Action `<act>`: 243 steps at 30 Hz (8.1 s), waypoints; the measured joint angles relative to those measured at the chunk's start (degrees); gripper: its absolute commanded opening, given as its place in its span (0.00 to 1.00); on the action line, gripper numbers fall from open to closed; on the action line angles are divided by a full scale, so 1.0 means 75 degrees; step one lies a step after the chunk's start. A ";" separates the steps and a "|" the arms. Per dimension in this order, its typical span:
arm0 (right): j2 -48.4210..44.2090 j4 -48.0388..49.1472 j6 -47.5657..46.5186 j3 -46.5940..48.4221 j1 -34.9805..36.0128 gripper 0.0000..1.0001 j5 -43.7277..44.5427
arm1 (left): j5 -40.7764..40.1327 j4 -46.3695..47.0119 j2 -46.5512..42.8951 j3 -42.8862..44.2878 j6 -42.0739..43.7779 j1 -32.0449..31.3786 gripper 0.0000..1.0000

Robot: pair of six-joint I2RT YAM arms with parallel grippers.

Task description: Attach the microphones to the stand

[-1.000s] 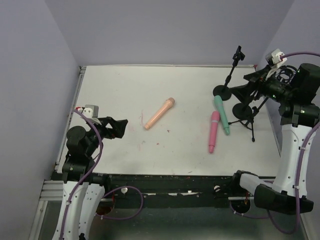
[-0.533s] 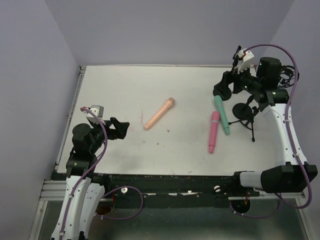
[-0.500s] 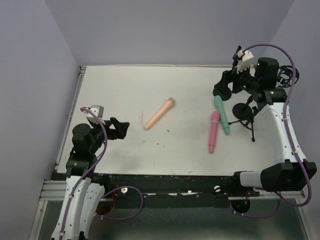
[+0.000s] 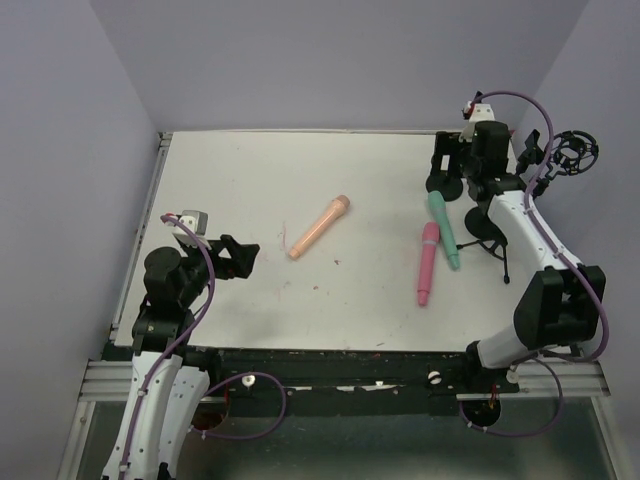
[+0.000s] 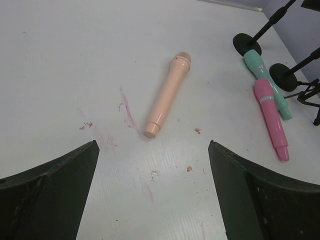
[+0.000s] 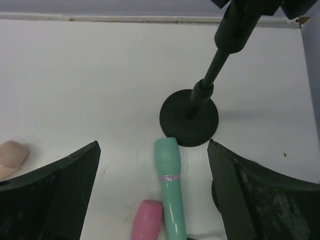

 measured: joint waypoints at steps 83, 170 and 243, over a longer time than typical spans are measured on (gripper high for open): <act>0.0673 -0.0455 -0.2623 0.0688 0.1609 0.22 -0.7968 | 0.0519 0.0341 0.0058 -0.0006 0.0254 0.0000 0.99; -0.2567 -0.0530 -0.1813 -0.3719 0.0096 1.00 -0.8084 | -0.2288 -0.3028 1.2036 0.7778 0.1448 -0.3541 0.81; -0.1370 -0.3497 -0.0504 0.3042 -0.0157 1.00 -1.0480 | -0.0924 -0.1291 0.4771 0.7595 -0.0134 -0.3856 0.00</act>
